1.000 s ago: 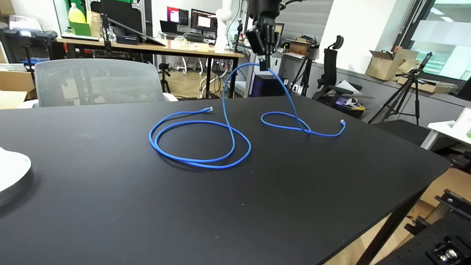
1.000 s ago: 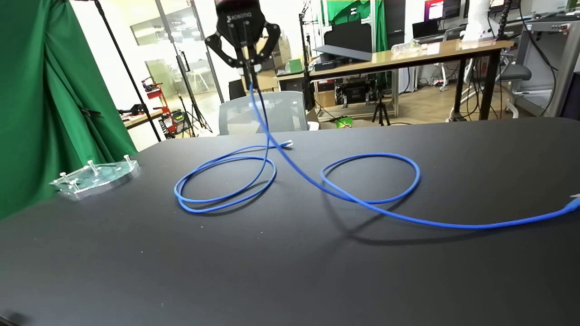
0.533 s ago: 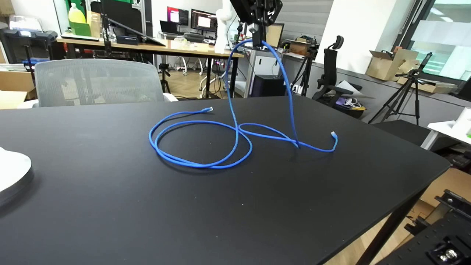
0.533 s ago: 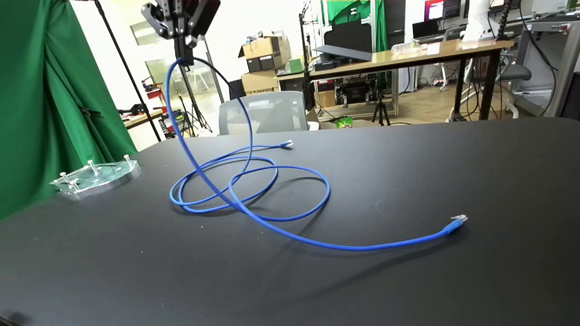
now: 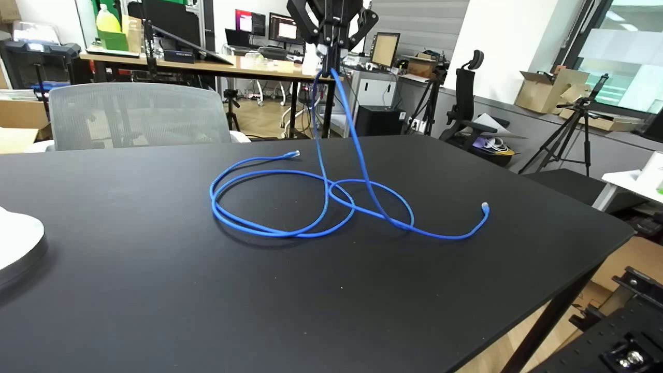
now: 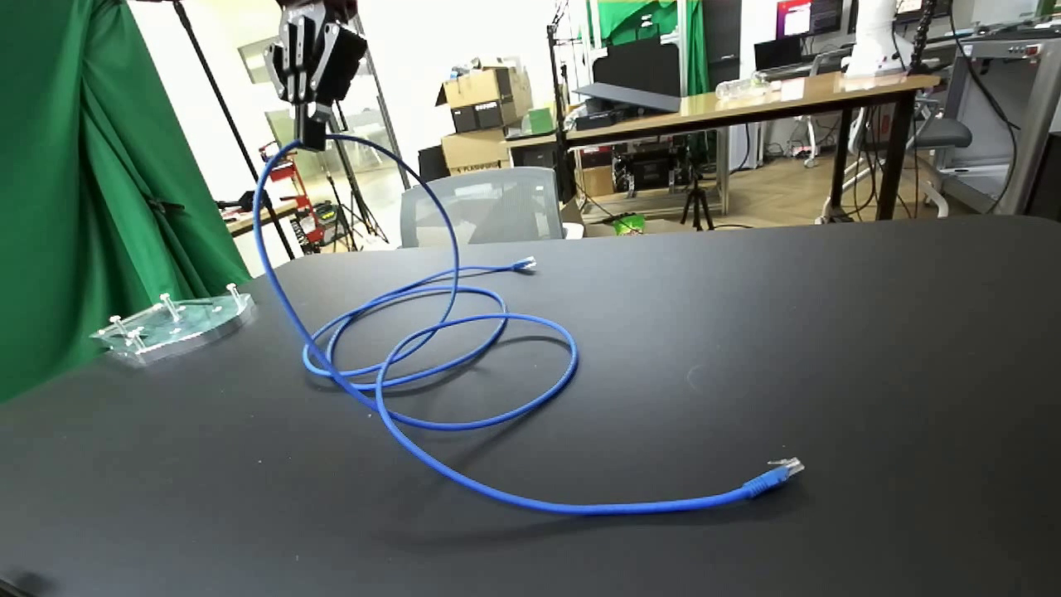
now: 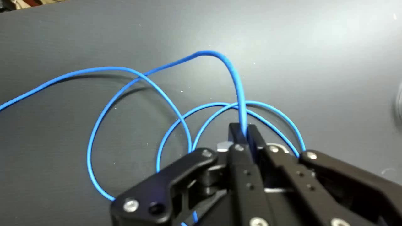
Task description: Move the blue cable to the left
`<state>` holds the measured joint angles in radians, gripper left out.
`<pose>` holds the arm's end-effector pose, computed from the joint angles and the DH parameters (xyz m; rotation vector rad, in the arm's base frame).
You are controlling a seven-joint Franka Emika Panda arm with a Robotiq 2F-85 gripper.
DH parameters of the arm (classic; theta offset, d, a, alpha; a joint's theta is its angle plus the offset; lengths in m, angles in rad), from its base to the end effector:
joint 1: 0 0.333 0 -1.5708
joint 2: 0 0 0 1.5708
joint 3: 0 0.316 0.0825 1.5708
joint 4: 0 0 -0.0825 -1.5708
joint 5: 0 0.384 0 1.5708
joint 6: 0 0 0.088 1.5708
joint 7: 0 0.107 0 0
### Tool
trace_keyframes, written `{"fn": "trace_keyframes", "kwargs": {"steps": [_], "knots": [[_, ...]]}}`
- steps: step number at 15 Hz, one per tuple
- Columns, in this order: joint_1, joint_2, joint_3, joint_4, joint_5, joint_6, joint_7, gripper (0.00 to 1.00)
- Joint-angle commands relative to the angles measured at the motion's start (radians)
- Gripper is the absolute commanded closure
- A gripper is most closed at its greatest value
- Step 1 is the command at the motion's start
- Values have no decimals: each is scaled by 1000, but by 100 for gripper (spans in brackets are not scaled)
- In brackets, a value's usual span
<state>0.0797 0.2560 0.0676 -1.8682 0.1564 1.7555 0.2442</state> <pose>0.5660 0.0963 0.3561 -2.9853 0.2294 0.5958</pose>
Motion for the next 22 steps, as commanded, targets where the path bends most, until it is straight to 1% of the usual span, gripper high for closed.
{"fn": "trace_keyframes", "kwargs": {"steps": [1,7,10,11,12,13,14,15,19,21,22], "knots": [[10,50,-14,36,71,65,152,98],[31,112,-40,25,100,281,361,98],[38,135,-47,26,96,337,417,98],[39,139,-47,27,95,345,424,89],[39,142,-46,27,94,348,428,68],[35,142,-40,27,105,343,411,64],[35,139,-38,26,106,339,406,64],[38,129,-38,16,97,346,397,59],[52,77,-35,-27,54,364,340,30],[57,41,-28,-49,26,335,280,18],[54,14,-21,-70,8,293,213,11]]}}
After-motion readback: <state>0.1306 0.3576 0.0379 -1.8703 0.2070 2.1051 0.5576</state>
